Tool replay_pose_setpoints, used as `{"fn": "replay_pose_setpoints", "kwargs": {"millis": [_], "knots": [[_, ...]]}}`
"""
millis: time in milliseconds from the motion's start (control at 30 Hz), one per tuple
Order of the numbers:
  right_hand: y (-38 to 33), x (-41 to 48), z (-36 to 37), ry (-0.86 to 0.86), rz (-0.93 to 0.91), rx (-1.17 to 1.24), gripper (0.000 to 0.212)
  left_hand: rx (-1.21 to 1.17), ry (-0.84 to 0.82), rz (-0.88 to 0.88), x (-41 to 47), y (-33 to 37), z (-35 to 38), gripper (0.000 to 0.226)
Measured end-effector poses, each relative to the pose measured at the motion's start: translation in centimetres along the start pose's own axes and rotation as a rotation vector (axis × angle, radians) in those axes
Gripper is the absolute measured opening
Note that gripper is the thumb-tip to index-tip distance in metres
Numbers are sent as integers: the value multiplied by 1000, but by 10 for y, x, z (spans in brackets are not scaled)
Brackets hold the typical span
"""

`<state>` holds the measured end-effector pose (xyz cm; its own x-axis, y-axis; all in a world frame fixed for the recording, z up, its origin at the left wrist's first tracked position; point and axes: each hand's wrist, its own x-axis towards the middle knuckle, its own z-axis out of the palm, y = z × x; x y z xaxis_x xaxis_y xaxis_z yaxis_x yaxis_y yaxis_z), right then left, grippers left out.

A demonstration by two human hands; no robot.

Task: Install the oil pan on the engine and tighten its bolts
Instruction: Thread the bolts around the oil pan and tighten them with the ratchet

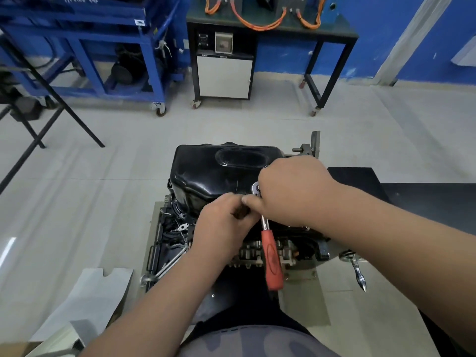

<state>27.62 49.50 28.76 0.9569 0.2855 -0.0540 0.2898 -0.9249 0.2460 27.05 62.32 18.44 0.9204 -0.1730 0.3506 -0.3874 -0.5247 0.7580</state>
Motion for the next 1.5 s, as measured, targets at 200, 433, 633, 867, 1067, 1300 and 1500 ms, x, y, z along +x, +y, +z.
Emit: {"fn": "replay_pose_setpoints", "kwargs": {"millis": [200, 433, 633, 867, 1067, 1300, 1500], "knots": [[6, 4, -1, -35, -89, 4, 41, 48, -67, 25, 19, -3, 1, 27], [18, 7, -5, -32, -310, -103, 17, 86, -256, 137, 28, -5, -6, 31], [11, -2, 1, -23, -85, -12, 52, 110, -361, 184, 31, -3, -6, 26], [21, 5, -2, -10, -325, -96, 19, 131, -500, 192, 40, -2, -13, 23], [8, -1, 3, -38, -81, -26, 48, 233, -483, 147, 38, 5, -8, 25], [17, 6, -2, 2, -308, -87, 23, 161, -501, 192, 41, 0, -11, 36], [10, 6, 1, -22, -231, -49, 35, 102, -494, 188, 37, -4, -12, 28]]}}
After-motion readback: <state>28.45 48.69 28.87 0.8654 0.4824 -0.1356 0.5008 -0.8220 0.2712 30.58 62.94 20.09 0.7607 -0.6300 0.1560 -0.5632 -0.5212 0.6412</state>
